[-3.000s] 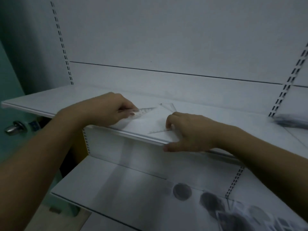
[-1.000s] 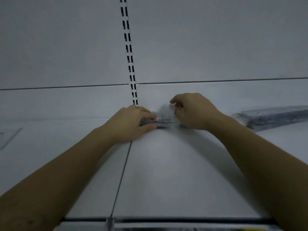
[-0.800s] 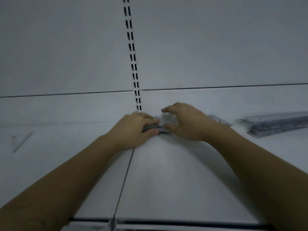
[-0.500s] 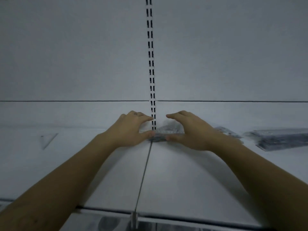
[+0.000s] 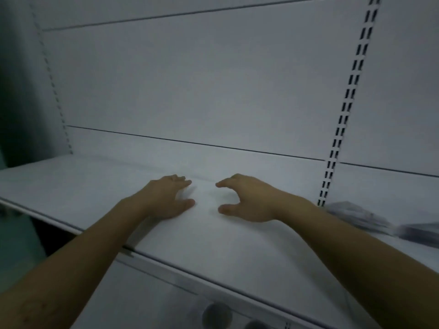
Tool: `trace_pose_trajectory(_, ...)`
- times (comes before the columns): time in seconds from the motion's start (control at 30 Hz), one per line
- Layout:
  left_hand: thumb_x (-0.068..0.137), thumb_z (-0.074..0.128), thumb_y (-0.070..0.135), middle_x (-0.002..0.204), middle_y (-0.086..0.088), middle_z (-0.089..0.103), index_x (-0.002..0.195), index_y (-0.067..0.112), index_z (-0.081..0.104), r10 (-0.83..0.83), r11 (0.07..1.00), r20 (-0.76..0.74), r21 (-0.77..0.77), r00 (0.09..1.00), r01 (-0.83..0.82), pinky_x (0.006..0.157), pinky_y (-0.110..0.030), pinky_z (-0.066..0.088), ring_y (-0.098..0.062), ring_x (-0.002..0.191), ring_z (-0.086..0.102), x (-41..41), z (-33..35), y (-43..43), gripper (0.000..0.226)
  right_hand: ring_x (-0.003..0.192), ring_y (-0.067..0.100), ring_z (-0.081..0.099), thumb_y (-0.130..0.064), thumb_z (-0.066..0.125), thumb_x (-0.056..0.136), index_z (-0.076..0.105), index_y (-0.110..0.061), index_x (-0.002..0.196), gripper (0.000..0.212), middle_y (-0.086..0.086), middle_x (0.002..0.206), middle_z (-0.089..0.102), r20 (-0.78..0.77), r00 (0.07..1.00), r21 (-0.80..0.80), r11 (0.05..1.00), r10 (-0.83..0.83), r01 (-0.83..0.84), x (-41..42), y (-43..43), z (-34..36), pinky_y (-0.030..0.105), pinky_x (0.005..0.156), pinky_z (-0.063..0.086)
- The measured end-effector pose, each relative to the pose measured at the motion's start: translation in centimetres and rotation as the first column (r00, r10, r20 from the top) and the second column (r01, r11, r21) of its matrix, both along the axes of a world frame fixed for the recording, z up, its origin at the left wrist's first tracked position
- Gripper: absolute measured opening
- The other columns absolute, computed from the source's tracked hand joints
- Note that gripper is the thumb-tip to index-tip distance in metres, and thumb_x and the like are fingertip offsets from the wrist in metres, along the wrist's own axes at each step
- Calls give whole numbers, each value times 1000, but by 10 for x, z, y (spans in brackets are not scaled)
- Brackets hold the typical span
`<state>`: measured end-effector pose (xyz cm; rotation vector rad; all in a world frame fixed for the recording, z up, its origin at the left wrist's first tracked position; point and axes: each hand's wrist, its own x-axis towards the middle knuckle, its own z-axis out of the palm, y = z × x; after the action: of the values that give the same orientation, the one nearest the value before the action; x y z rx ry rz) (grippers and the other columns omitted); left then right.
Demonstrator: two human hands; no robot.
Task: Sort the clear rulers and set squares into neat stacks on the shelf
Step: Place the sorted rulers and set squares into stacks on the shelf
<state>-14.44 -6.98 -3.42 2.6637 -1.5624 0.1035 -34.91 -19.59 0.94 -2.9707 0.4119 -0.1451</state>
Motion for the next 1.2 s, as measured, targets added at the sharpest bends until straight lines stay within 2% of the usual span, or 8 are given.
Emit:
trace_pose_trajectory(0.1,84,18,75,160,7,14,151,31,20,5,997,-90,76,996,2,119,-42,11,-14,147,10,24,-10,27,80,135,23,37,-50,53,92,31,-27,147,64,3,149,35,-69,997,12,999,31,-31,54,21,-12,35,110,32)
trace_pose_trajectory(0.27,92,40,61,145,8,41,140,34,44,-132,990,-91,-70,987,126,109,-34,32,-15,131,38,35,-6,63,55,134,27,38,-34,50,97,34,-23,146,53,8,148,37,-106,994,14,999,34,-33,117,40,-23,37,110,32)
trace_pose_trajectory(0.4,91,52,51,138,16,47,128,39,54,-199,977,-249,-126,948,172,107,-25,32,-6,125,43,50,2,94,39,137,22,35,-12,49,93,41,-25,143,53,2,150,38,-114,992,9,998,56,-56,139,49,-22,31,113,26)
trace_pose_trajectory(0.57,73,59,70,151,19,30,143,36,34,-205,969,-293,71,934,235,106,-27,30,-8,130,37,49,14,137,82,128,18,45,-14,53,91,53,-31,134,46,-1,142,50,-81,983,-41,985,162,-166,152,79,-19,27,103,33)
trace_pose_trajectory(0.67,72,66,65,136,12,46,135,33,41,-249,963,-80,89,965,256,94,-27,43,-10,111,48,41,16,157,76,116,16,53,-16,54,91,56,-30,130,41,0,131,57,-120,975,-85,976,189,-199,163,97,-14,22,90,34)
trace_pose_trajectory(0.8,86,56,56,111,8,63,118,29,56,-351,936,173,69,920,344,81,-32,49,-13,90,56,47,15,171,42,108,10,57,-16,53,91,60,-29,125,38,-6,124,63,-73,976,-57,976,206,-211,173,111,-8,24,94,42)
trace_pose_trajectory(1.03,93,58,27,82,10,71,94,19,67,-317,813,-8,-517,948,268,70,-28,57,-1,69,67,87,27,167,12,92,1,67,3,49,90,69,-24,110,39,-9,105,70,103,985,312,936,137,-163,159,105,13,18,86,49)
trace_pose_trajectory(1.2,95,55,19,72,5,71,87,15,64,-391,705,-288,-704,874,83,62,-19,55,-7,60,67,85,25,129,12,88,11,71,-11,62,90,66,-16,112,23,1,94,75,195,980,523,848,-29,-79,139,95,18,28,85,55)
